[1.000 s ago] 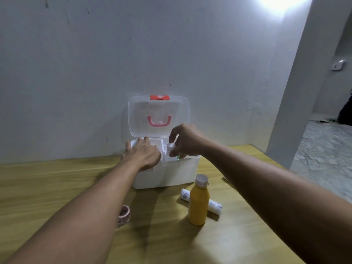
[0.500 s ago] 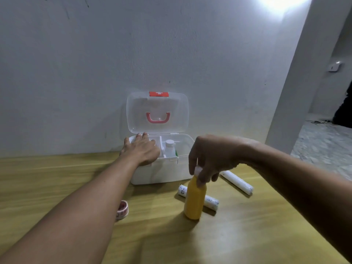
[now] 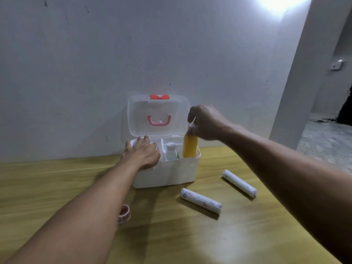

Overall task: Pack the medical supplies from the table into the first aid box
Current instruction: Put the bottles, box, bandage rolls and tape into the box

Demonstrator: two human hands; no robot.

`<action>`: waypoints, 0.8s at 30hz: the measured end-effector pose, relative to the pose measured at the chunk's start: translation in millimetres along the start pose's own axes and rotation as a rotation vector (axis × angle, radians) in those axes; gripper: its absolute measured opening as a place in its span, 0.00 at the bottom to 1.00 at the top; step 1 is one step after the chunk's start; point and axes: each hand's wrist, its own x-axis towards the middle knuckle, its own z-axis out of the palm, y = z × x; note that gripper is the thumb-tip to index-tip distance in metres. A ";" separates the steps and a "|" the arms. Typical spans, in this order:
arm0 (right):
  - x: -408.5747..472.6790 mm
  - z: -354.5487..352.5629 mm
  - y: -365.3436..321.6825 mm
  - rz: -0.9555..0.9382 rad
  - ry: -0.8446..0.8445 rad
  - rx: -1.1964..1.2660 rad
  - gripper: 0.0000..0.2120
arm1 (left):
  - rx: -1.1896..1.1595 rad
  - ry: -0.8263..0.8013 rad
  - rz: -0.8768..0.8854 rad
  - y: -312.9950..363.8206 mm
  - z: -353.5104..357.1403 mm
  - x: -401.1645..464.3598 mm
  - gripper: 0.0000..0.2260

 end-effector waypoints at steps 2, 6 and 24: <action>2.5 19.2 3.4 0.005 -0.014 0.009 0.12 | -0.005 0.000 -0.001 0.2 -0.7 -0.4 0.27; 2.6 43.0 9.6 0.014 -0.092 0.035 0.12 | -0.012 0.005 -0.005 0.9 -0.9 -0.6 0.27; -75.8 44.4 -0.7 0.075 -0.320 0.034 0.10 | -0.017 -0.004 -0.006 -0.4 0.2 0.6 0.27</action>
